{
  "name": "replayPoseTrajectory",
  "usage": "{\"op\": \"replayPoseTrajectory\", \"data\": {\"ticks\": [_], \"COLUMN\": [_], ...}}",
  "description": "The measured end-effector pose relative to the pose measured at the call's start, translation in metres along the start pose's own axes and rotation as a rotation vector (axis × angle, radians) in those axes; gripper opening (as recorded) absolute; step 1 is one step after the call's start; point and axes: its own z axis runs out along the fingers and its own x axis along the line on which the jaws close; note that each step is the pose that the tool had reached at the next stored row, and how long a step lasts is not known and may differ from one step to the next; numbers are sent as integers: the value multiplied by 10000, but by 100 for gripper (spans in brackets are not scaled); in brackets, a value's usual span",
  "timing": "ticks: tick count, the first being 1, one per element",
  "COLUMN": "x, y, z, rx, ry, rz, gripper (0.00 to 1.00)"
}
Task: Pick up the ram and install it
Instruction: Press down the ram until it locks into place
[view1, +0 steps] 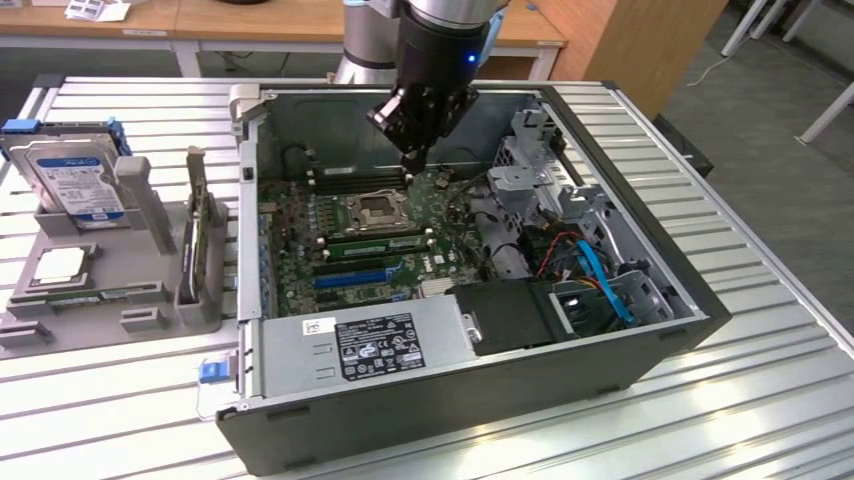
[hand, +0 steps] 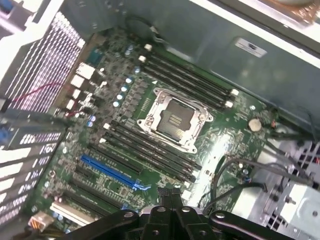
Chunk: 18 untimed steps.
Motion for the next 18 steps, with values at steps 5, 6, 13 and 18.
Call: {"op": "replayPoseTrajectory", "data": {"ticks": [5, 6, 13, 18], "x": [0, 0, 0, 0], "y": [0, 0, 0, 0], "z": [0, 0, 0, 0], "rx": [6, 7, 16, 21], "ry": [-57, -68, -146, -202], "rz": [891, 1068, 2311, 3197], "gripper": [10, 10, 10, 10]}}
